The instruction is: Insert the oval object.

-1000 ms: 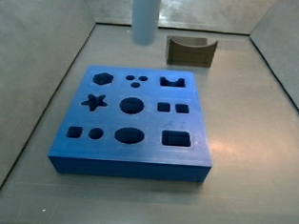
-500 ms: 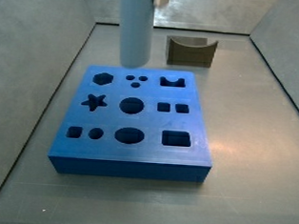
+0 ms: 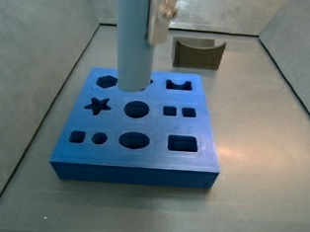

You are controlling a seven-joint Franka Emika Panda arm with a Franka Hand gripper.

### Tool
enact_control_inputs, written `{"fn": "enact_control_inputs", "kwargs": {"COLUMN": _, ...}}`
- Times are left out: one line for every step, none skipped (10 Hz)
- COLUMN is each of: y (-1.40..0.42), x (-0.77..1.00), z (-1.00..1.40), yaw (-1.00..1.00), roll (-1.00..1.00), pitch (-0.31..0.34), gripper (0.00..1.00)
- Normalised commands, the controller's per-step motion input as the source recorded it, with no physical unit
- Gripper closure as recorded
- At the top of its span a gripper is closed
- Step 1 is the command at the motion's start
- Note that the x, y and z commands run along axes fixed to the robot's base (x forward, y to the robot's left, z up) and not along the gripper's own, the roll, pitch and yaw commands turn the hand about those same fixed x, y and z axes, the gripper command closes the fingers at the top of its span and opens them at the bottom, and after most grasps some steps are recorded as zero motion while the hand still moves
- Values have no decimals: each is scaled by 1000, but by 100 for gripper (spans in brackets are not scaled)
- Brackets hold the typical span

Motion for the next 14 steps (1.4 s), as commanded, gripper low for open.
{"fn": "enact_control_inputs", "kwargs": {"y": 0, "x": 0, "z": -369, "yaw": -1000, "roll": 0, "pitch": 0, "gripper": 100}}
{"fn": "enact_control_inputs", "kwargs": {"y": 0, "x": 0, "z": -266, "yaw": -1000, "roll": -29, "pitch": 0, "gripper": 100}}
{"fn": "enact_control_inputs", "kwargs": {"y": 0, "x": 0, "z": -263, "yaw": -1000, "roll": -30, "pitch": 0, "gripper": 100}}
{"fn": "enact_control_inputs", "kwargs": {"y": 0, "x": 0, "z": -263, "yaw": -1000, "roll": -29, "pitch": 0, "gripper": 100}}
{"fn": "enact_control_inputs", "kwargs": {"y": 0, "x": 0, "z": -254, "yaw": -1000, "roll": -30, "pitch": 0, "gripper": 100}}
{"fn": "enact_control_inputs", "kwargs": {"y": -26, "x": 103, "z": -180, "yaw": -949, "roll": -57, "pitch": 0, "gripper": 100}}
{"fn": "enact_control_inputs", "kwargs": {"y": -114, "x": 237, "z": -120, "yaw": -749, "roll": 0, "pitch": 27, "gripper": 100}}
{"fn": "enact_control_inputs", "kwargs": {"y": -149, "x": 240, "z": -137, "yaw": -754, "roll": 0, "pitch": 11, "gripper": 100}}
{"fn": "enact_control_inputs", "kwargs": {"y": -129, "x": 166, "z": -123, "yaw": -574, "roll": 0, "pitch": 0, "gripper": 100}}
{"fn": "enact_control_inputs", "kwargs": {"y": -89, "x": 131, "z": -194, "yaw": -586, "roll": -37, "pitch": 0, "gripper": 100}}
{"fn": "enact_control_inputs", "kwargs": {"y": -31, "x": 77, "z": -203, "yaw": -483, "roll": -33, "pitch": 0, "gripper": 100}}
{"fn": "enact_control_inputs", "kwargs": {"y": -51, "x": 80, "z": -277, "yaw": -469, "roll": -67, "pitch": 0, "gripper": 100}}
{"fn": "enact_control_inputs", "kwargs": {"y": -37, "x": 0, "z": -460, "yaw": -151, "roll": -107, "pitch": -50, "gripper": 100}}
{"fn": "enact_control_inputs", "kwargs": {"y": -57, "x": -51, "z": -517, "yaw": -89, "roll": -199, "pitch": -54, "gripper": 100}}
